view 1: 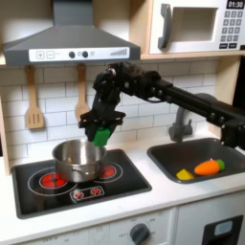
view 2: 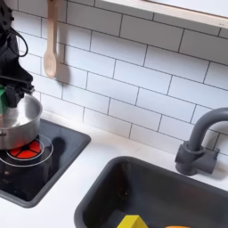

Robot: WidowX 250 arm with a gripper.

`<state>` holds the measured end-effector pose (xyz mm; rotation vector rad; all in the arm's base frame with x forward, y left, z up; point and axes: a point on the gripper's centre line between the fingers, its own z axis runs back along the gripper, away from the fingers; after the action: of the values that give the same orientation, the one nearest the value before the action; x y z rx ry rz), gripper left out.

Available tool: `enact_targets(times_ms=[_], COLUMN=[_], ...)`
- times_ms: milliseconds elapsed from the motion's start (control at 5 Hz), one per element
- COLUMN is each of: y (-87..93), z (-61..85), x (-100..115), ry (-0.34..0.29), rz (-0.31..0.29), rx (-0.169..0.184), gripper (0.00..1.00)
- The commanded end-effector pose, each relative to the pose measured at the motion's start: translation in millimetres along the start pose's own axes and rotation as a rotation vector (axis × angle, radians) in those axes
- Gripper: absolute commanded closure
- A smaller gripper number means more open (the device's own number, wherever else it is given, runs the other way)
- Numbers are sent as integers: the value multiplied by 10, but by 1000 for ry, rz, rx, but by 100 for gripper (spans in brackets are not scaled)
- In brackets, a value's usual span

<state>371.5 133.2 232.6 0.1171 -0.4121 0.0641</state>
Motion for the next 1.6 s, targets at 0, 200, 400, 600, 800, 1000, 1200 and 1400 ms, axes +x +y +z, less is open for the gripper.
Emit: enact_targets(times_ms=[0, 200, 400, 600, 800, 1000, 1200, 1400], y=[147, 198, 235, 267, 274, 264, 273, 274], z=[-193, -345, -434, -526, -555, -512, -448, -501], x=[109, 144, 200, 194, 188, 217, 224, 178], ry=[4, 11, 5, 23, 34, 23, 12, 35], rz=[25, 36, 41, 51, 45, 45, 51, 54], rx=[15, 9, 8, 6, -1, -6, -11, -14], gripper=[100, 100, 100, 100, 0, 0, 0, 0])
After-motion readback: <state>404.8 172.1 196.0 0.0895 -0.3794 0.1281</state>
